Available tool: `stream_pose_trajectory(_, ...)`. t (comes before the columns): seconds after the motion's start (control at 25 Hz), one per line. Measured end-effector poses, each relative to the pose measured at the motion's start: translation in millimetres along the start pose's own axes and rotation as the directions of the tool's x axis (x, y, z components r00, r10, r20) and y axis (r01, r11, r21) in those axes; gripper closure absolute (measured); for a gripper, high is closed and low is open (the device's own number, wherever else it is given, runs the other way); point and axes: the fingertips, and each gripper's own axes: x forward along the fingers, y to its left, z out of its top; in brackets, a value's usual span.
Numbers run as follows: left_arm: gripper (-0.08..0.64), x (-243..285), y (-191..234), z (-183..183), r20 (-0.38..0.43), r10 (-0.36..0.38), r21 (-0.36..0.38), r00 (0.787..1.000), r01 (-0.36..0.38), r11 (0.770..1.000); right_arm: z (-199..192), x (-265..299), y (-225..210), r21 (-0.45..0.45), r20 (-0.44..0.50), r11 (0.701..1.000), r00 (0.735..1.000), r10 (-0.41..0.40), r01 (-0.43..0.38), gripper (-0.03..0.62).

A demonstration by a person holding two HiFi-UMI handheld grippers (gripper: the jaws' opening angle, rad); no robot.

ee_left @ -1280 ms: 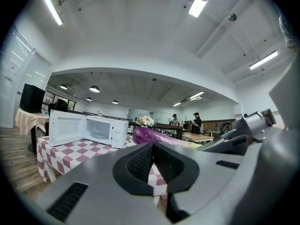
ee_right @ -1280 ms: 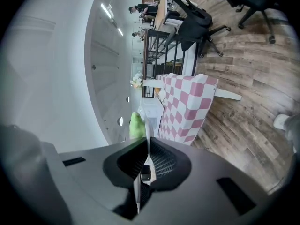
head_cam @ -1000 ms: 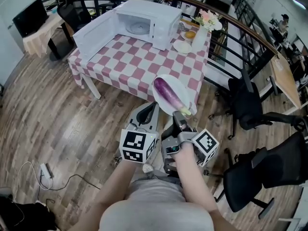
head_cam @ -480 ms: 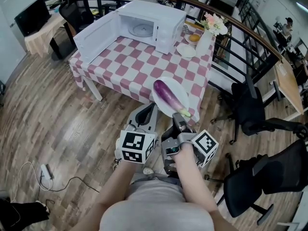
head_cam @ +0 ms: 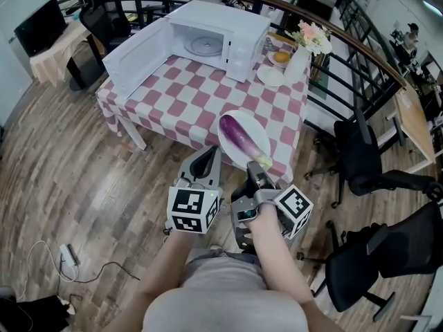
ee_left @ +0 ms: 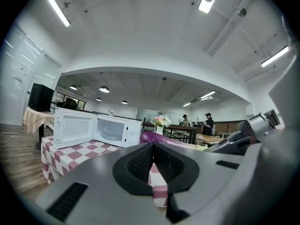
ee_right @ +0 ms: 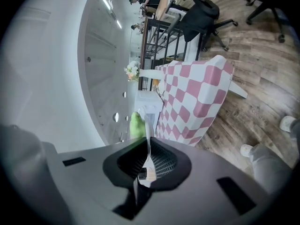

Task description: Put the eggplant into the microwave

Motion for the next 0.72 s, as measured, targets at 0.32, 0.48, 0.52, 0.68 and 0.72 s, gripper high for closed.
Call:
stream_pose_trajectory(0.32,0.555,19.5,41.7,11.1,0.003,-0.006,0.006,1.000,0.006,1.000,-19.1,39.9,8.5,0.010,0.015,1.000,1.000,0.001,-0.002,0.555)
stream_pose_trajectory(0.48,0.555,33.4,61.8,16.8,0.003,-0.020,0.009,1.000,0.020,1.000,-26.7,62.0,13.0,0.004,0.022,1.000,1.000,-0.005,0.005,0.555)
stream_pose_trajectory(0.52,0.555,36.8,66.6,18.5,0.004,-0.025,0.009,1.000,0.025,1.000,-28.4,67.3,14.3,0.003,0.025,1.000,1.000,-0.006,0.006,0.555)
stream_pose_trajectory(0.68,0.555,51.0,85.2,27.4,0.009,-0.043,0.013,0.999,0.043,0.999,-32.5,88.6,21.5,-0.010,0.040,1.000,0.999,-0.007,0.008,0.555)
stream_pose_trajectory(0.72,0.555,54.5,89.5,29.5,0.010,-0.049,0.015,0.999,0.049,0.999,-33.4,94.0,23.5,-0.009,0.045,1.000,0.999,-0.006,0.006,0.555)
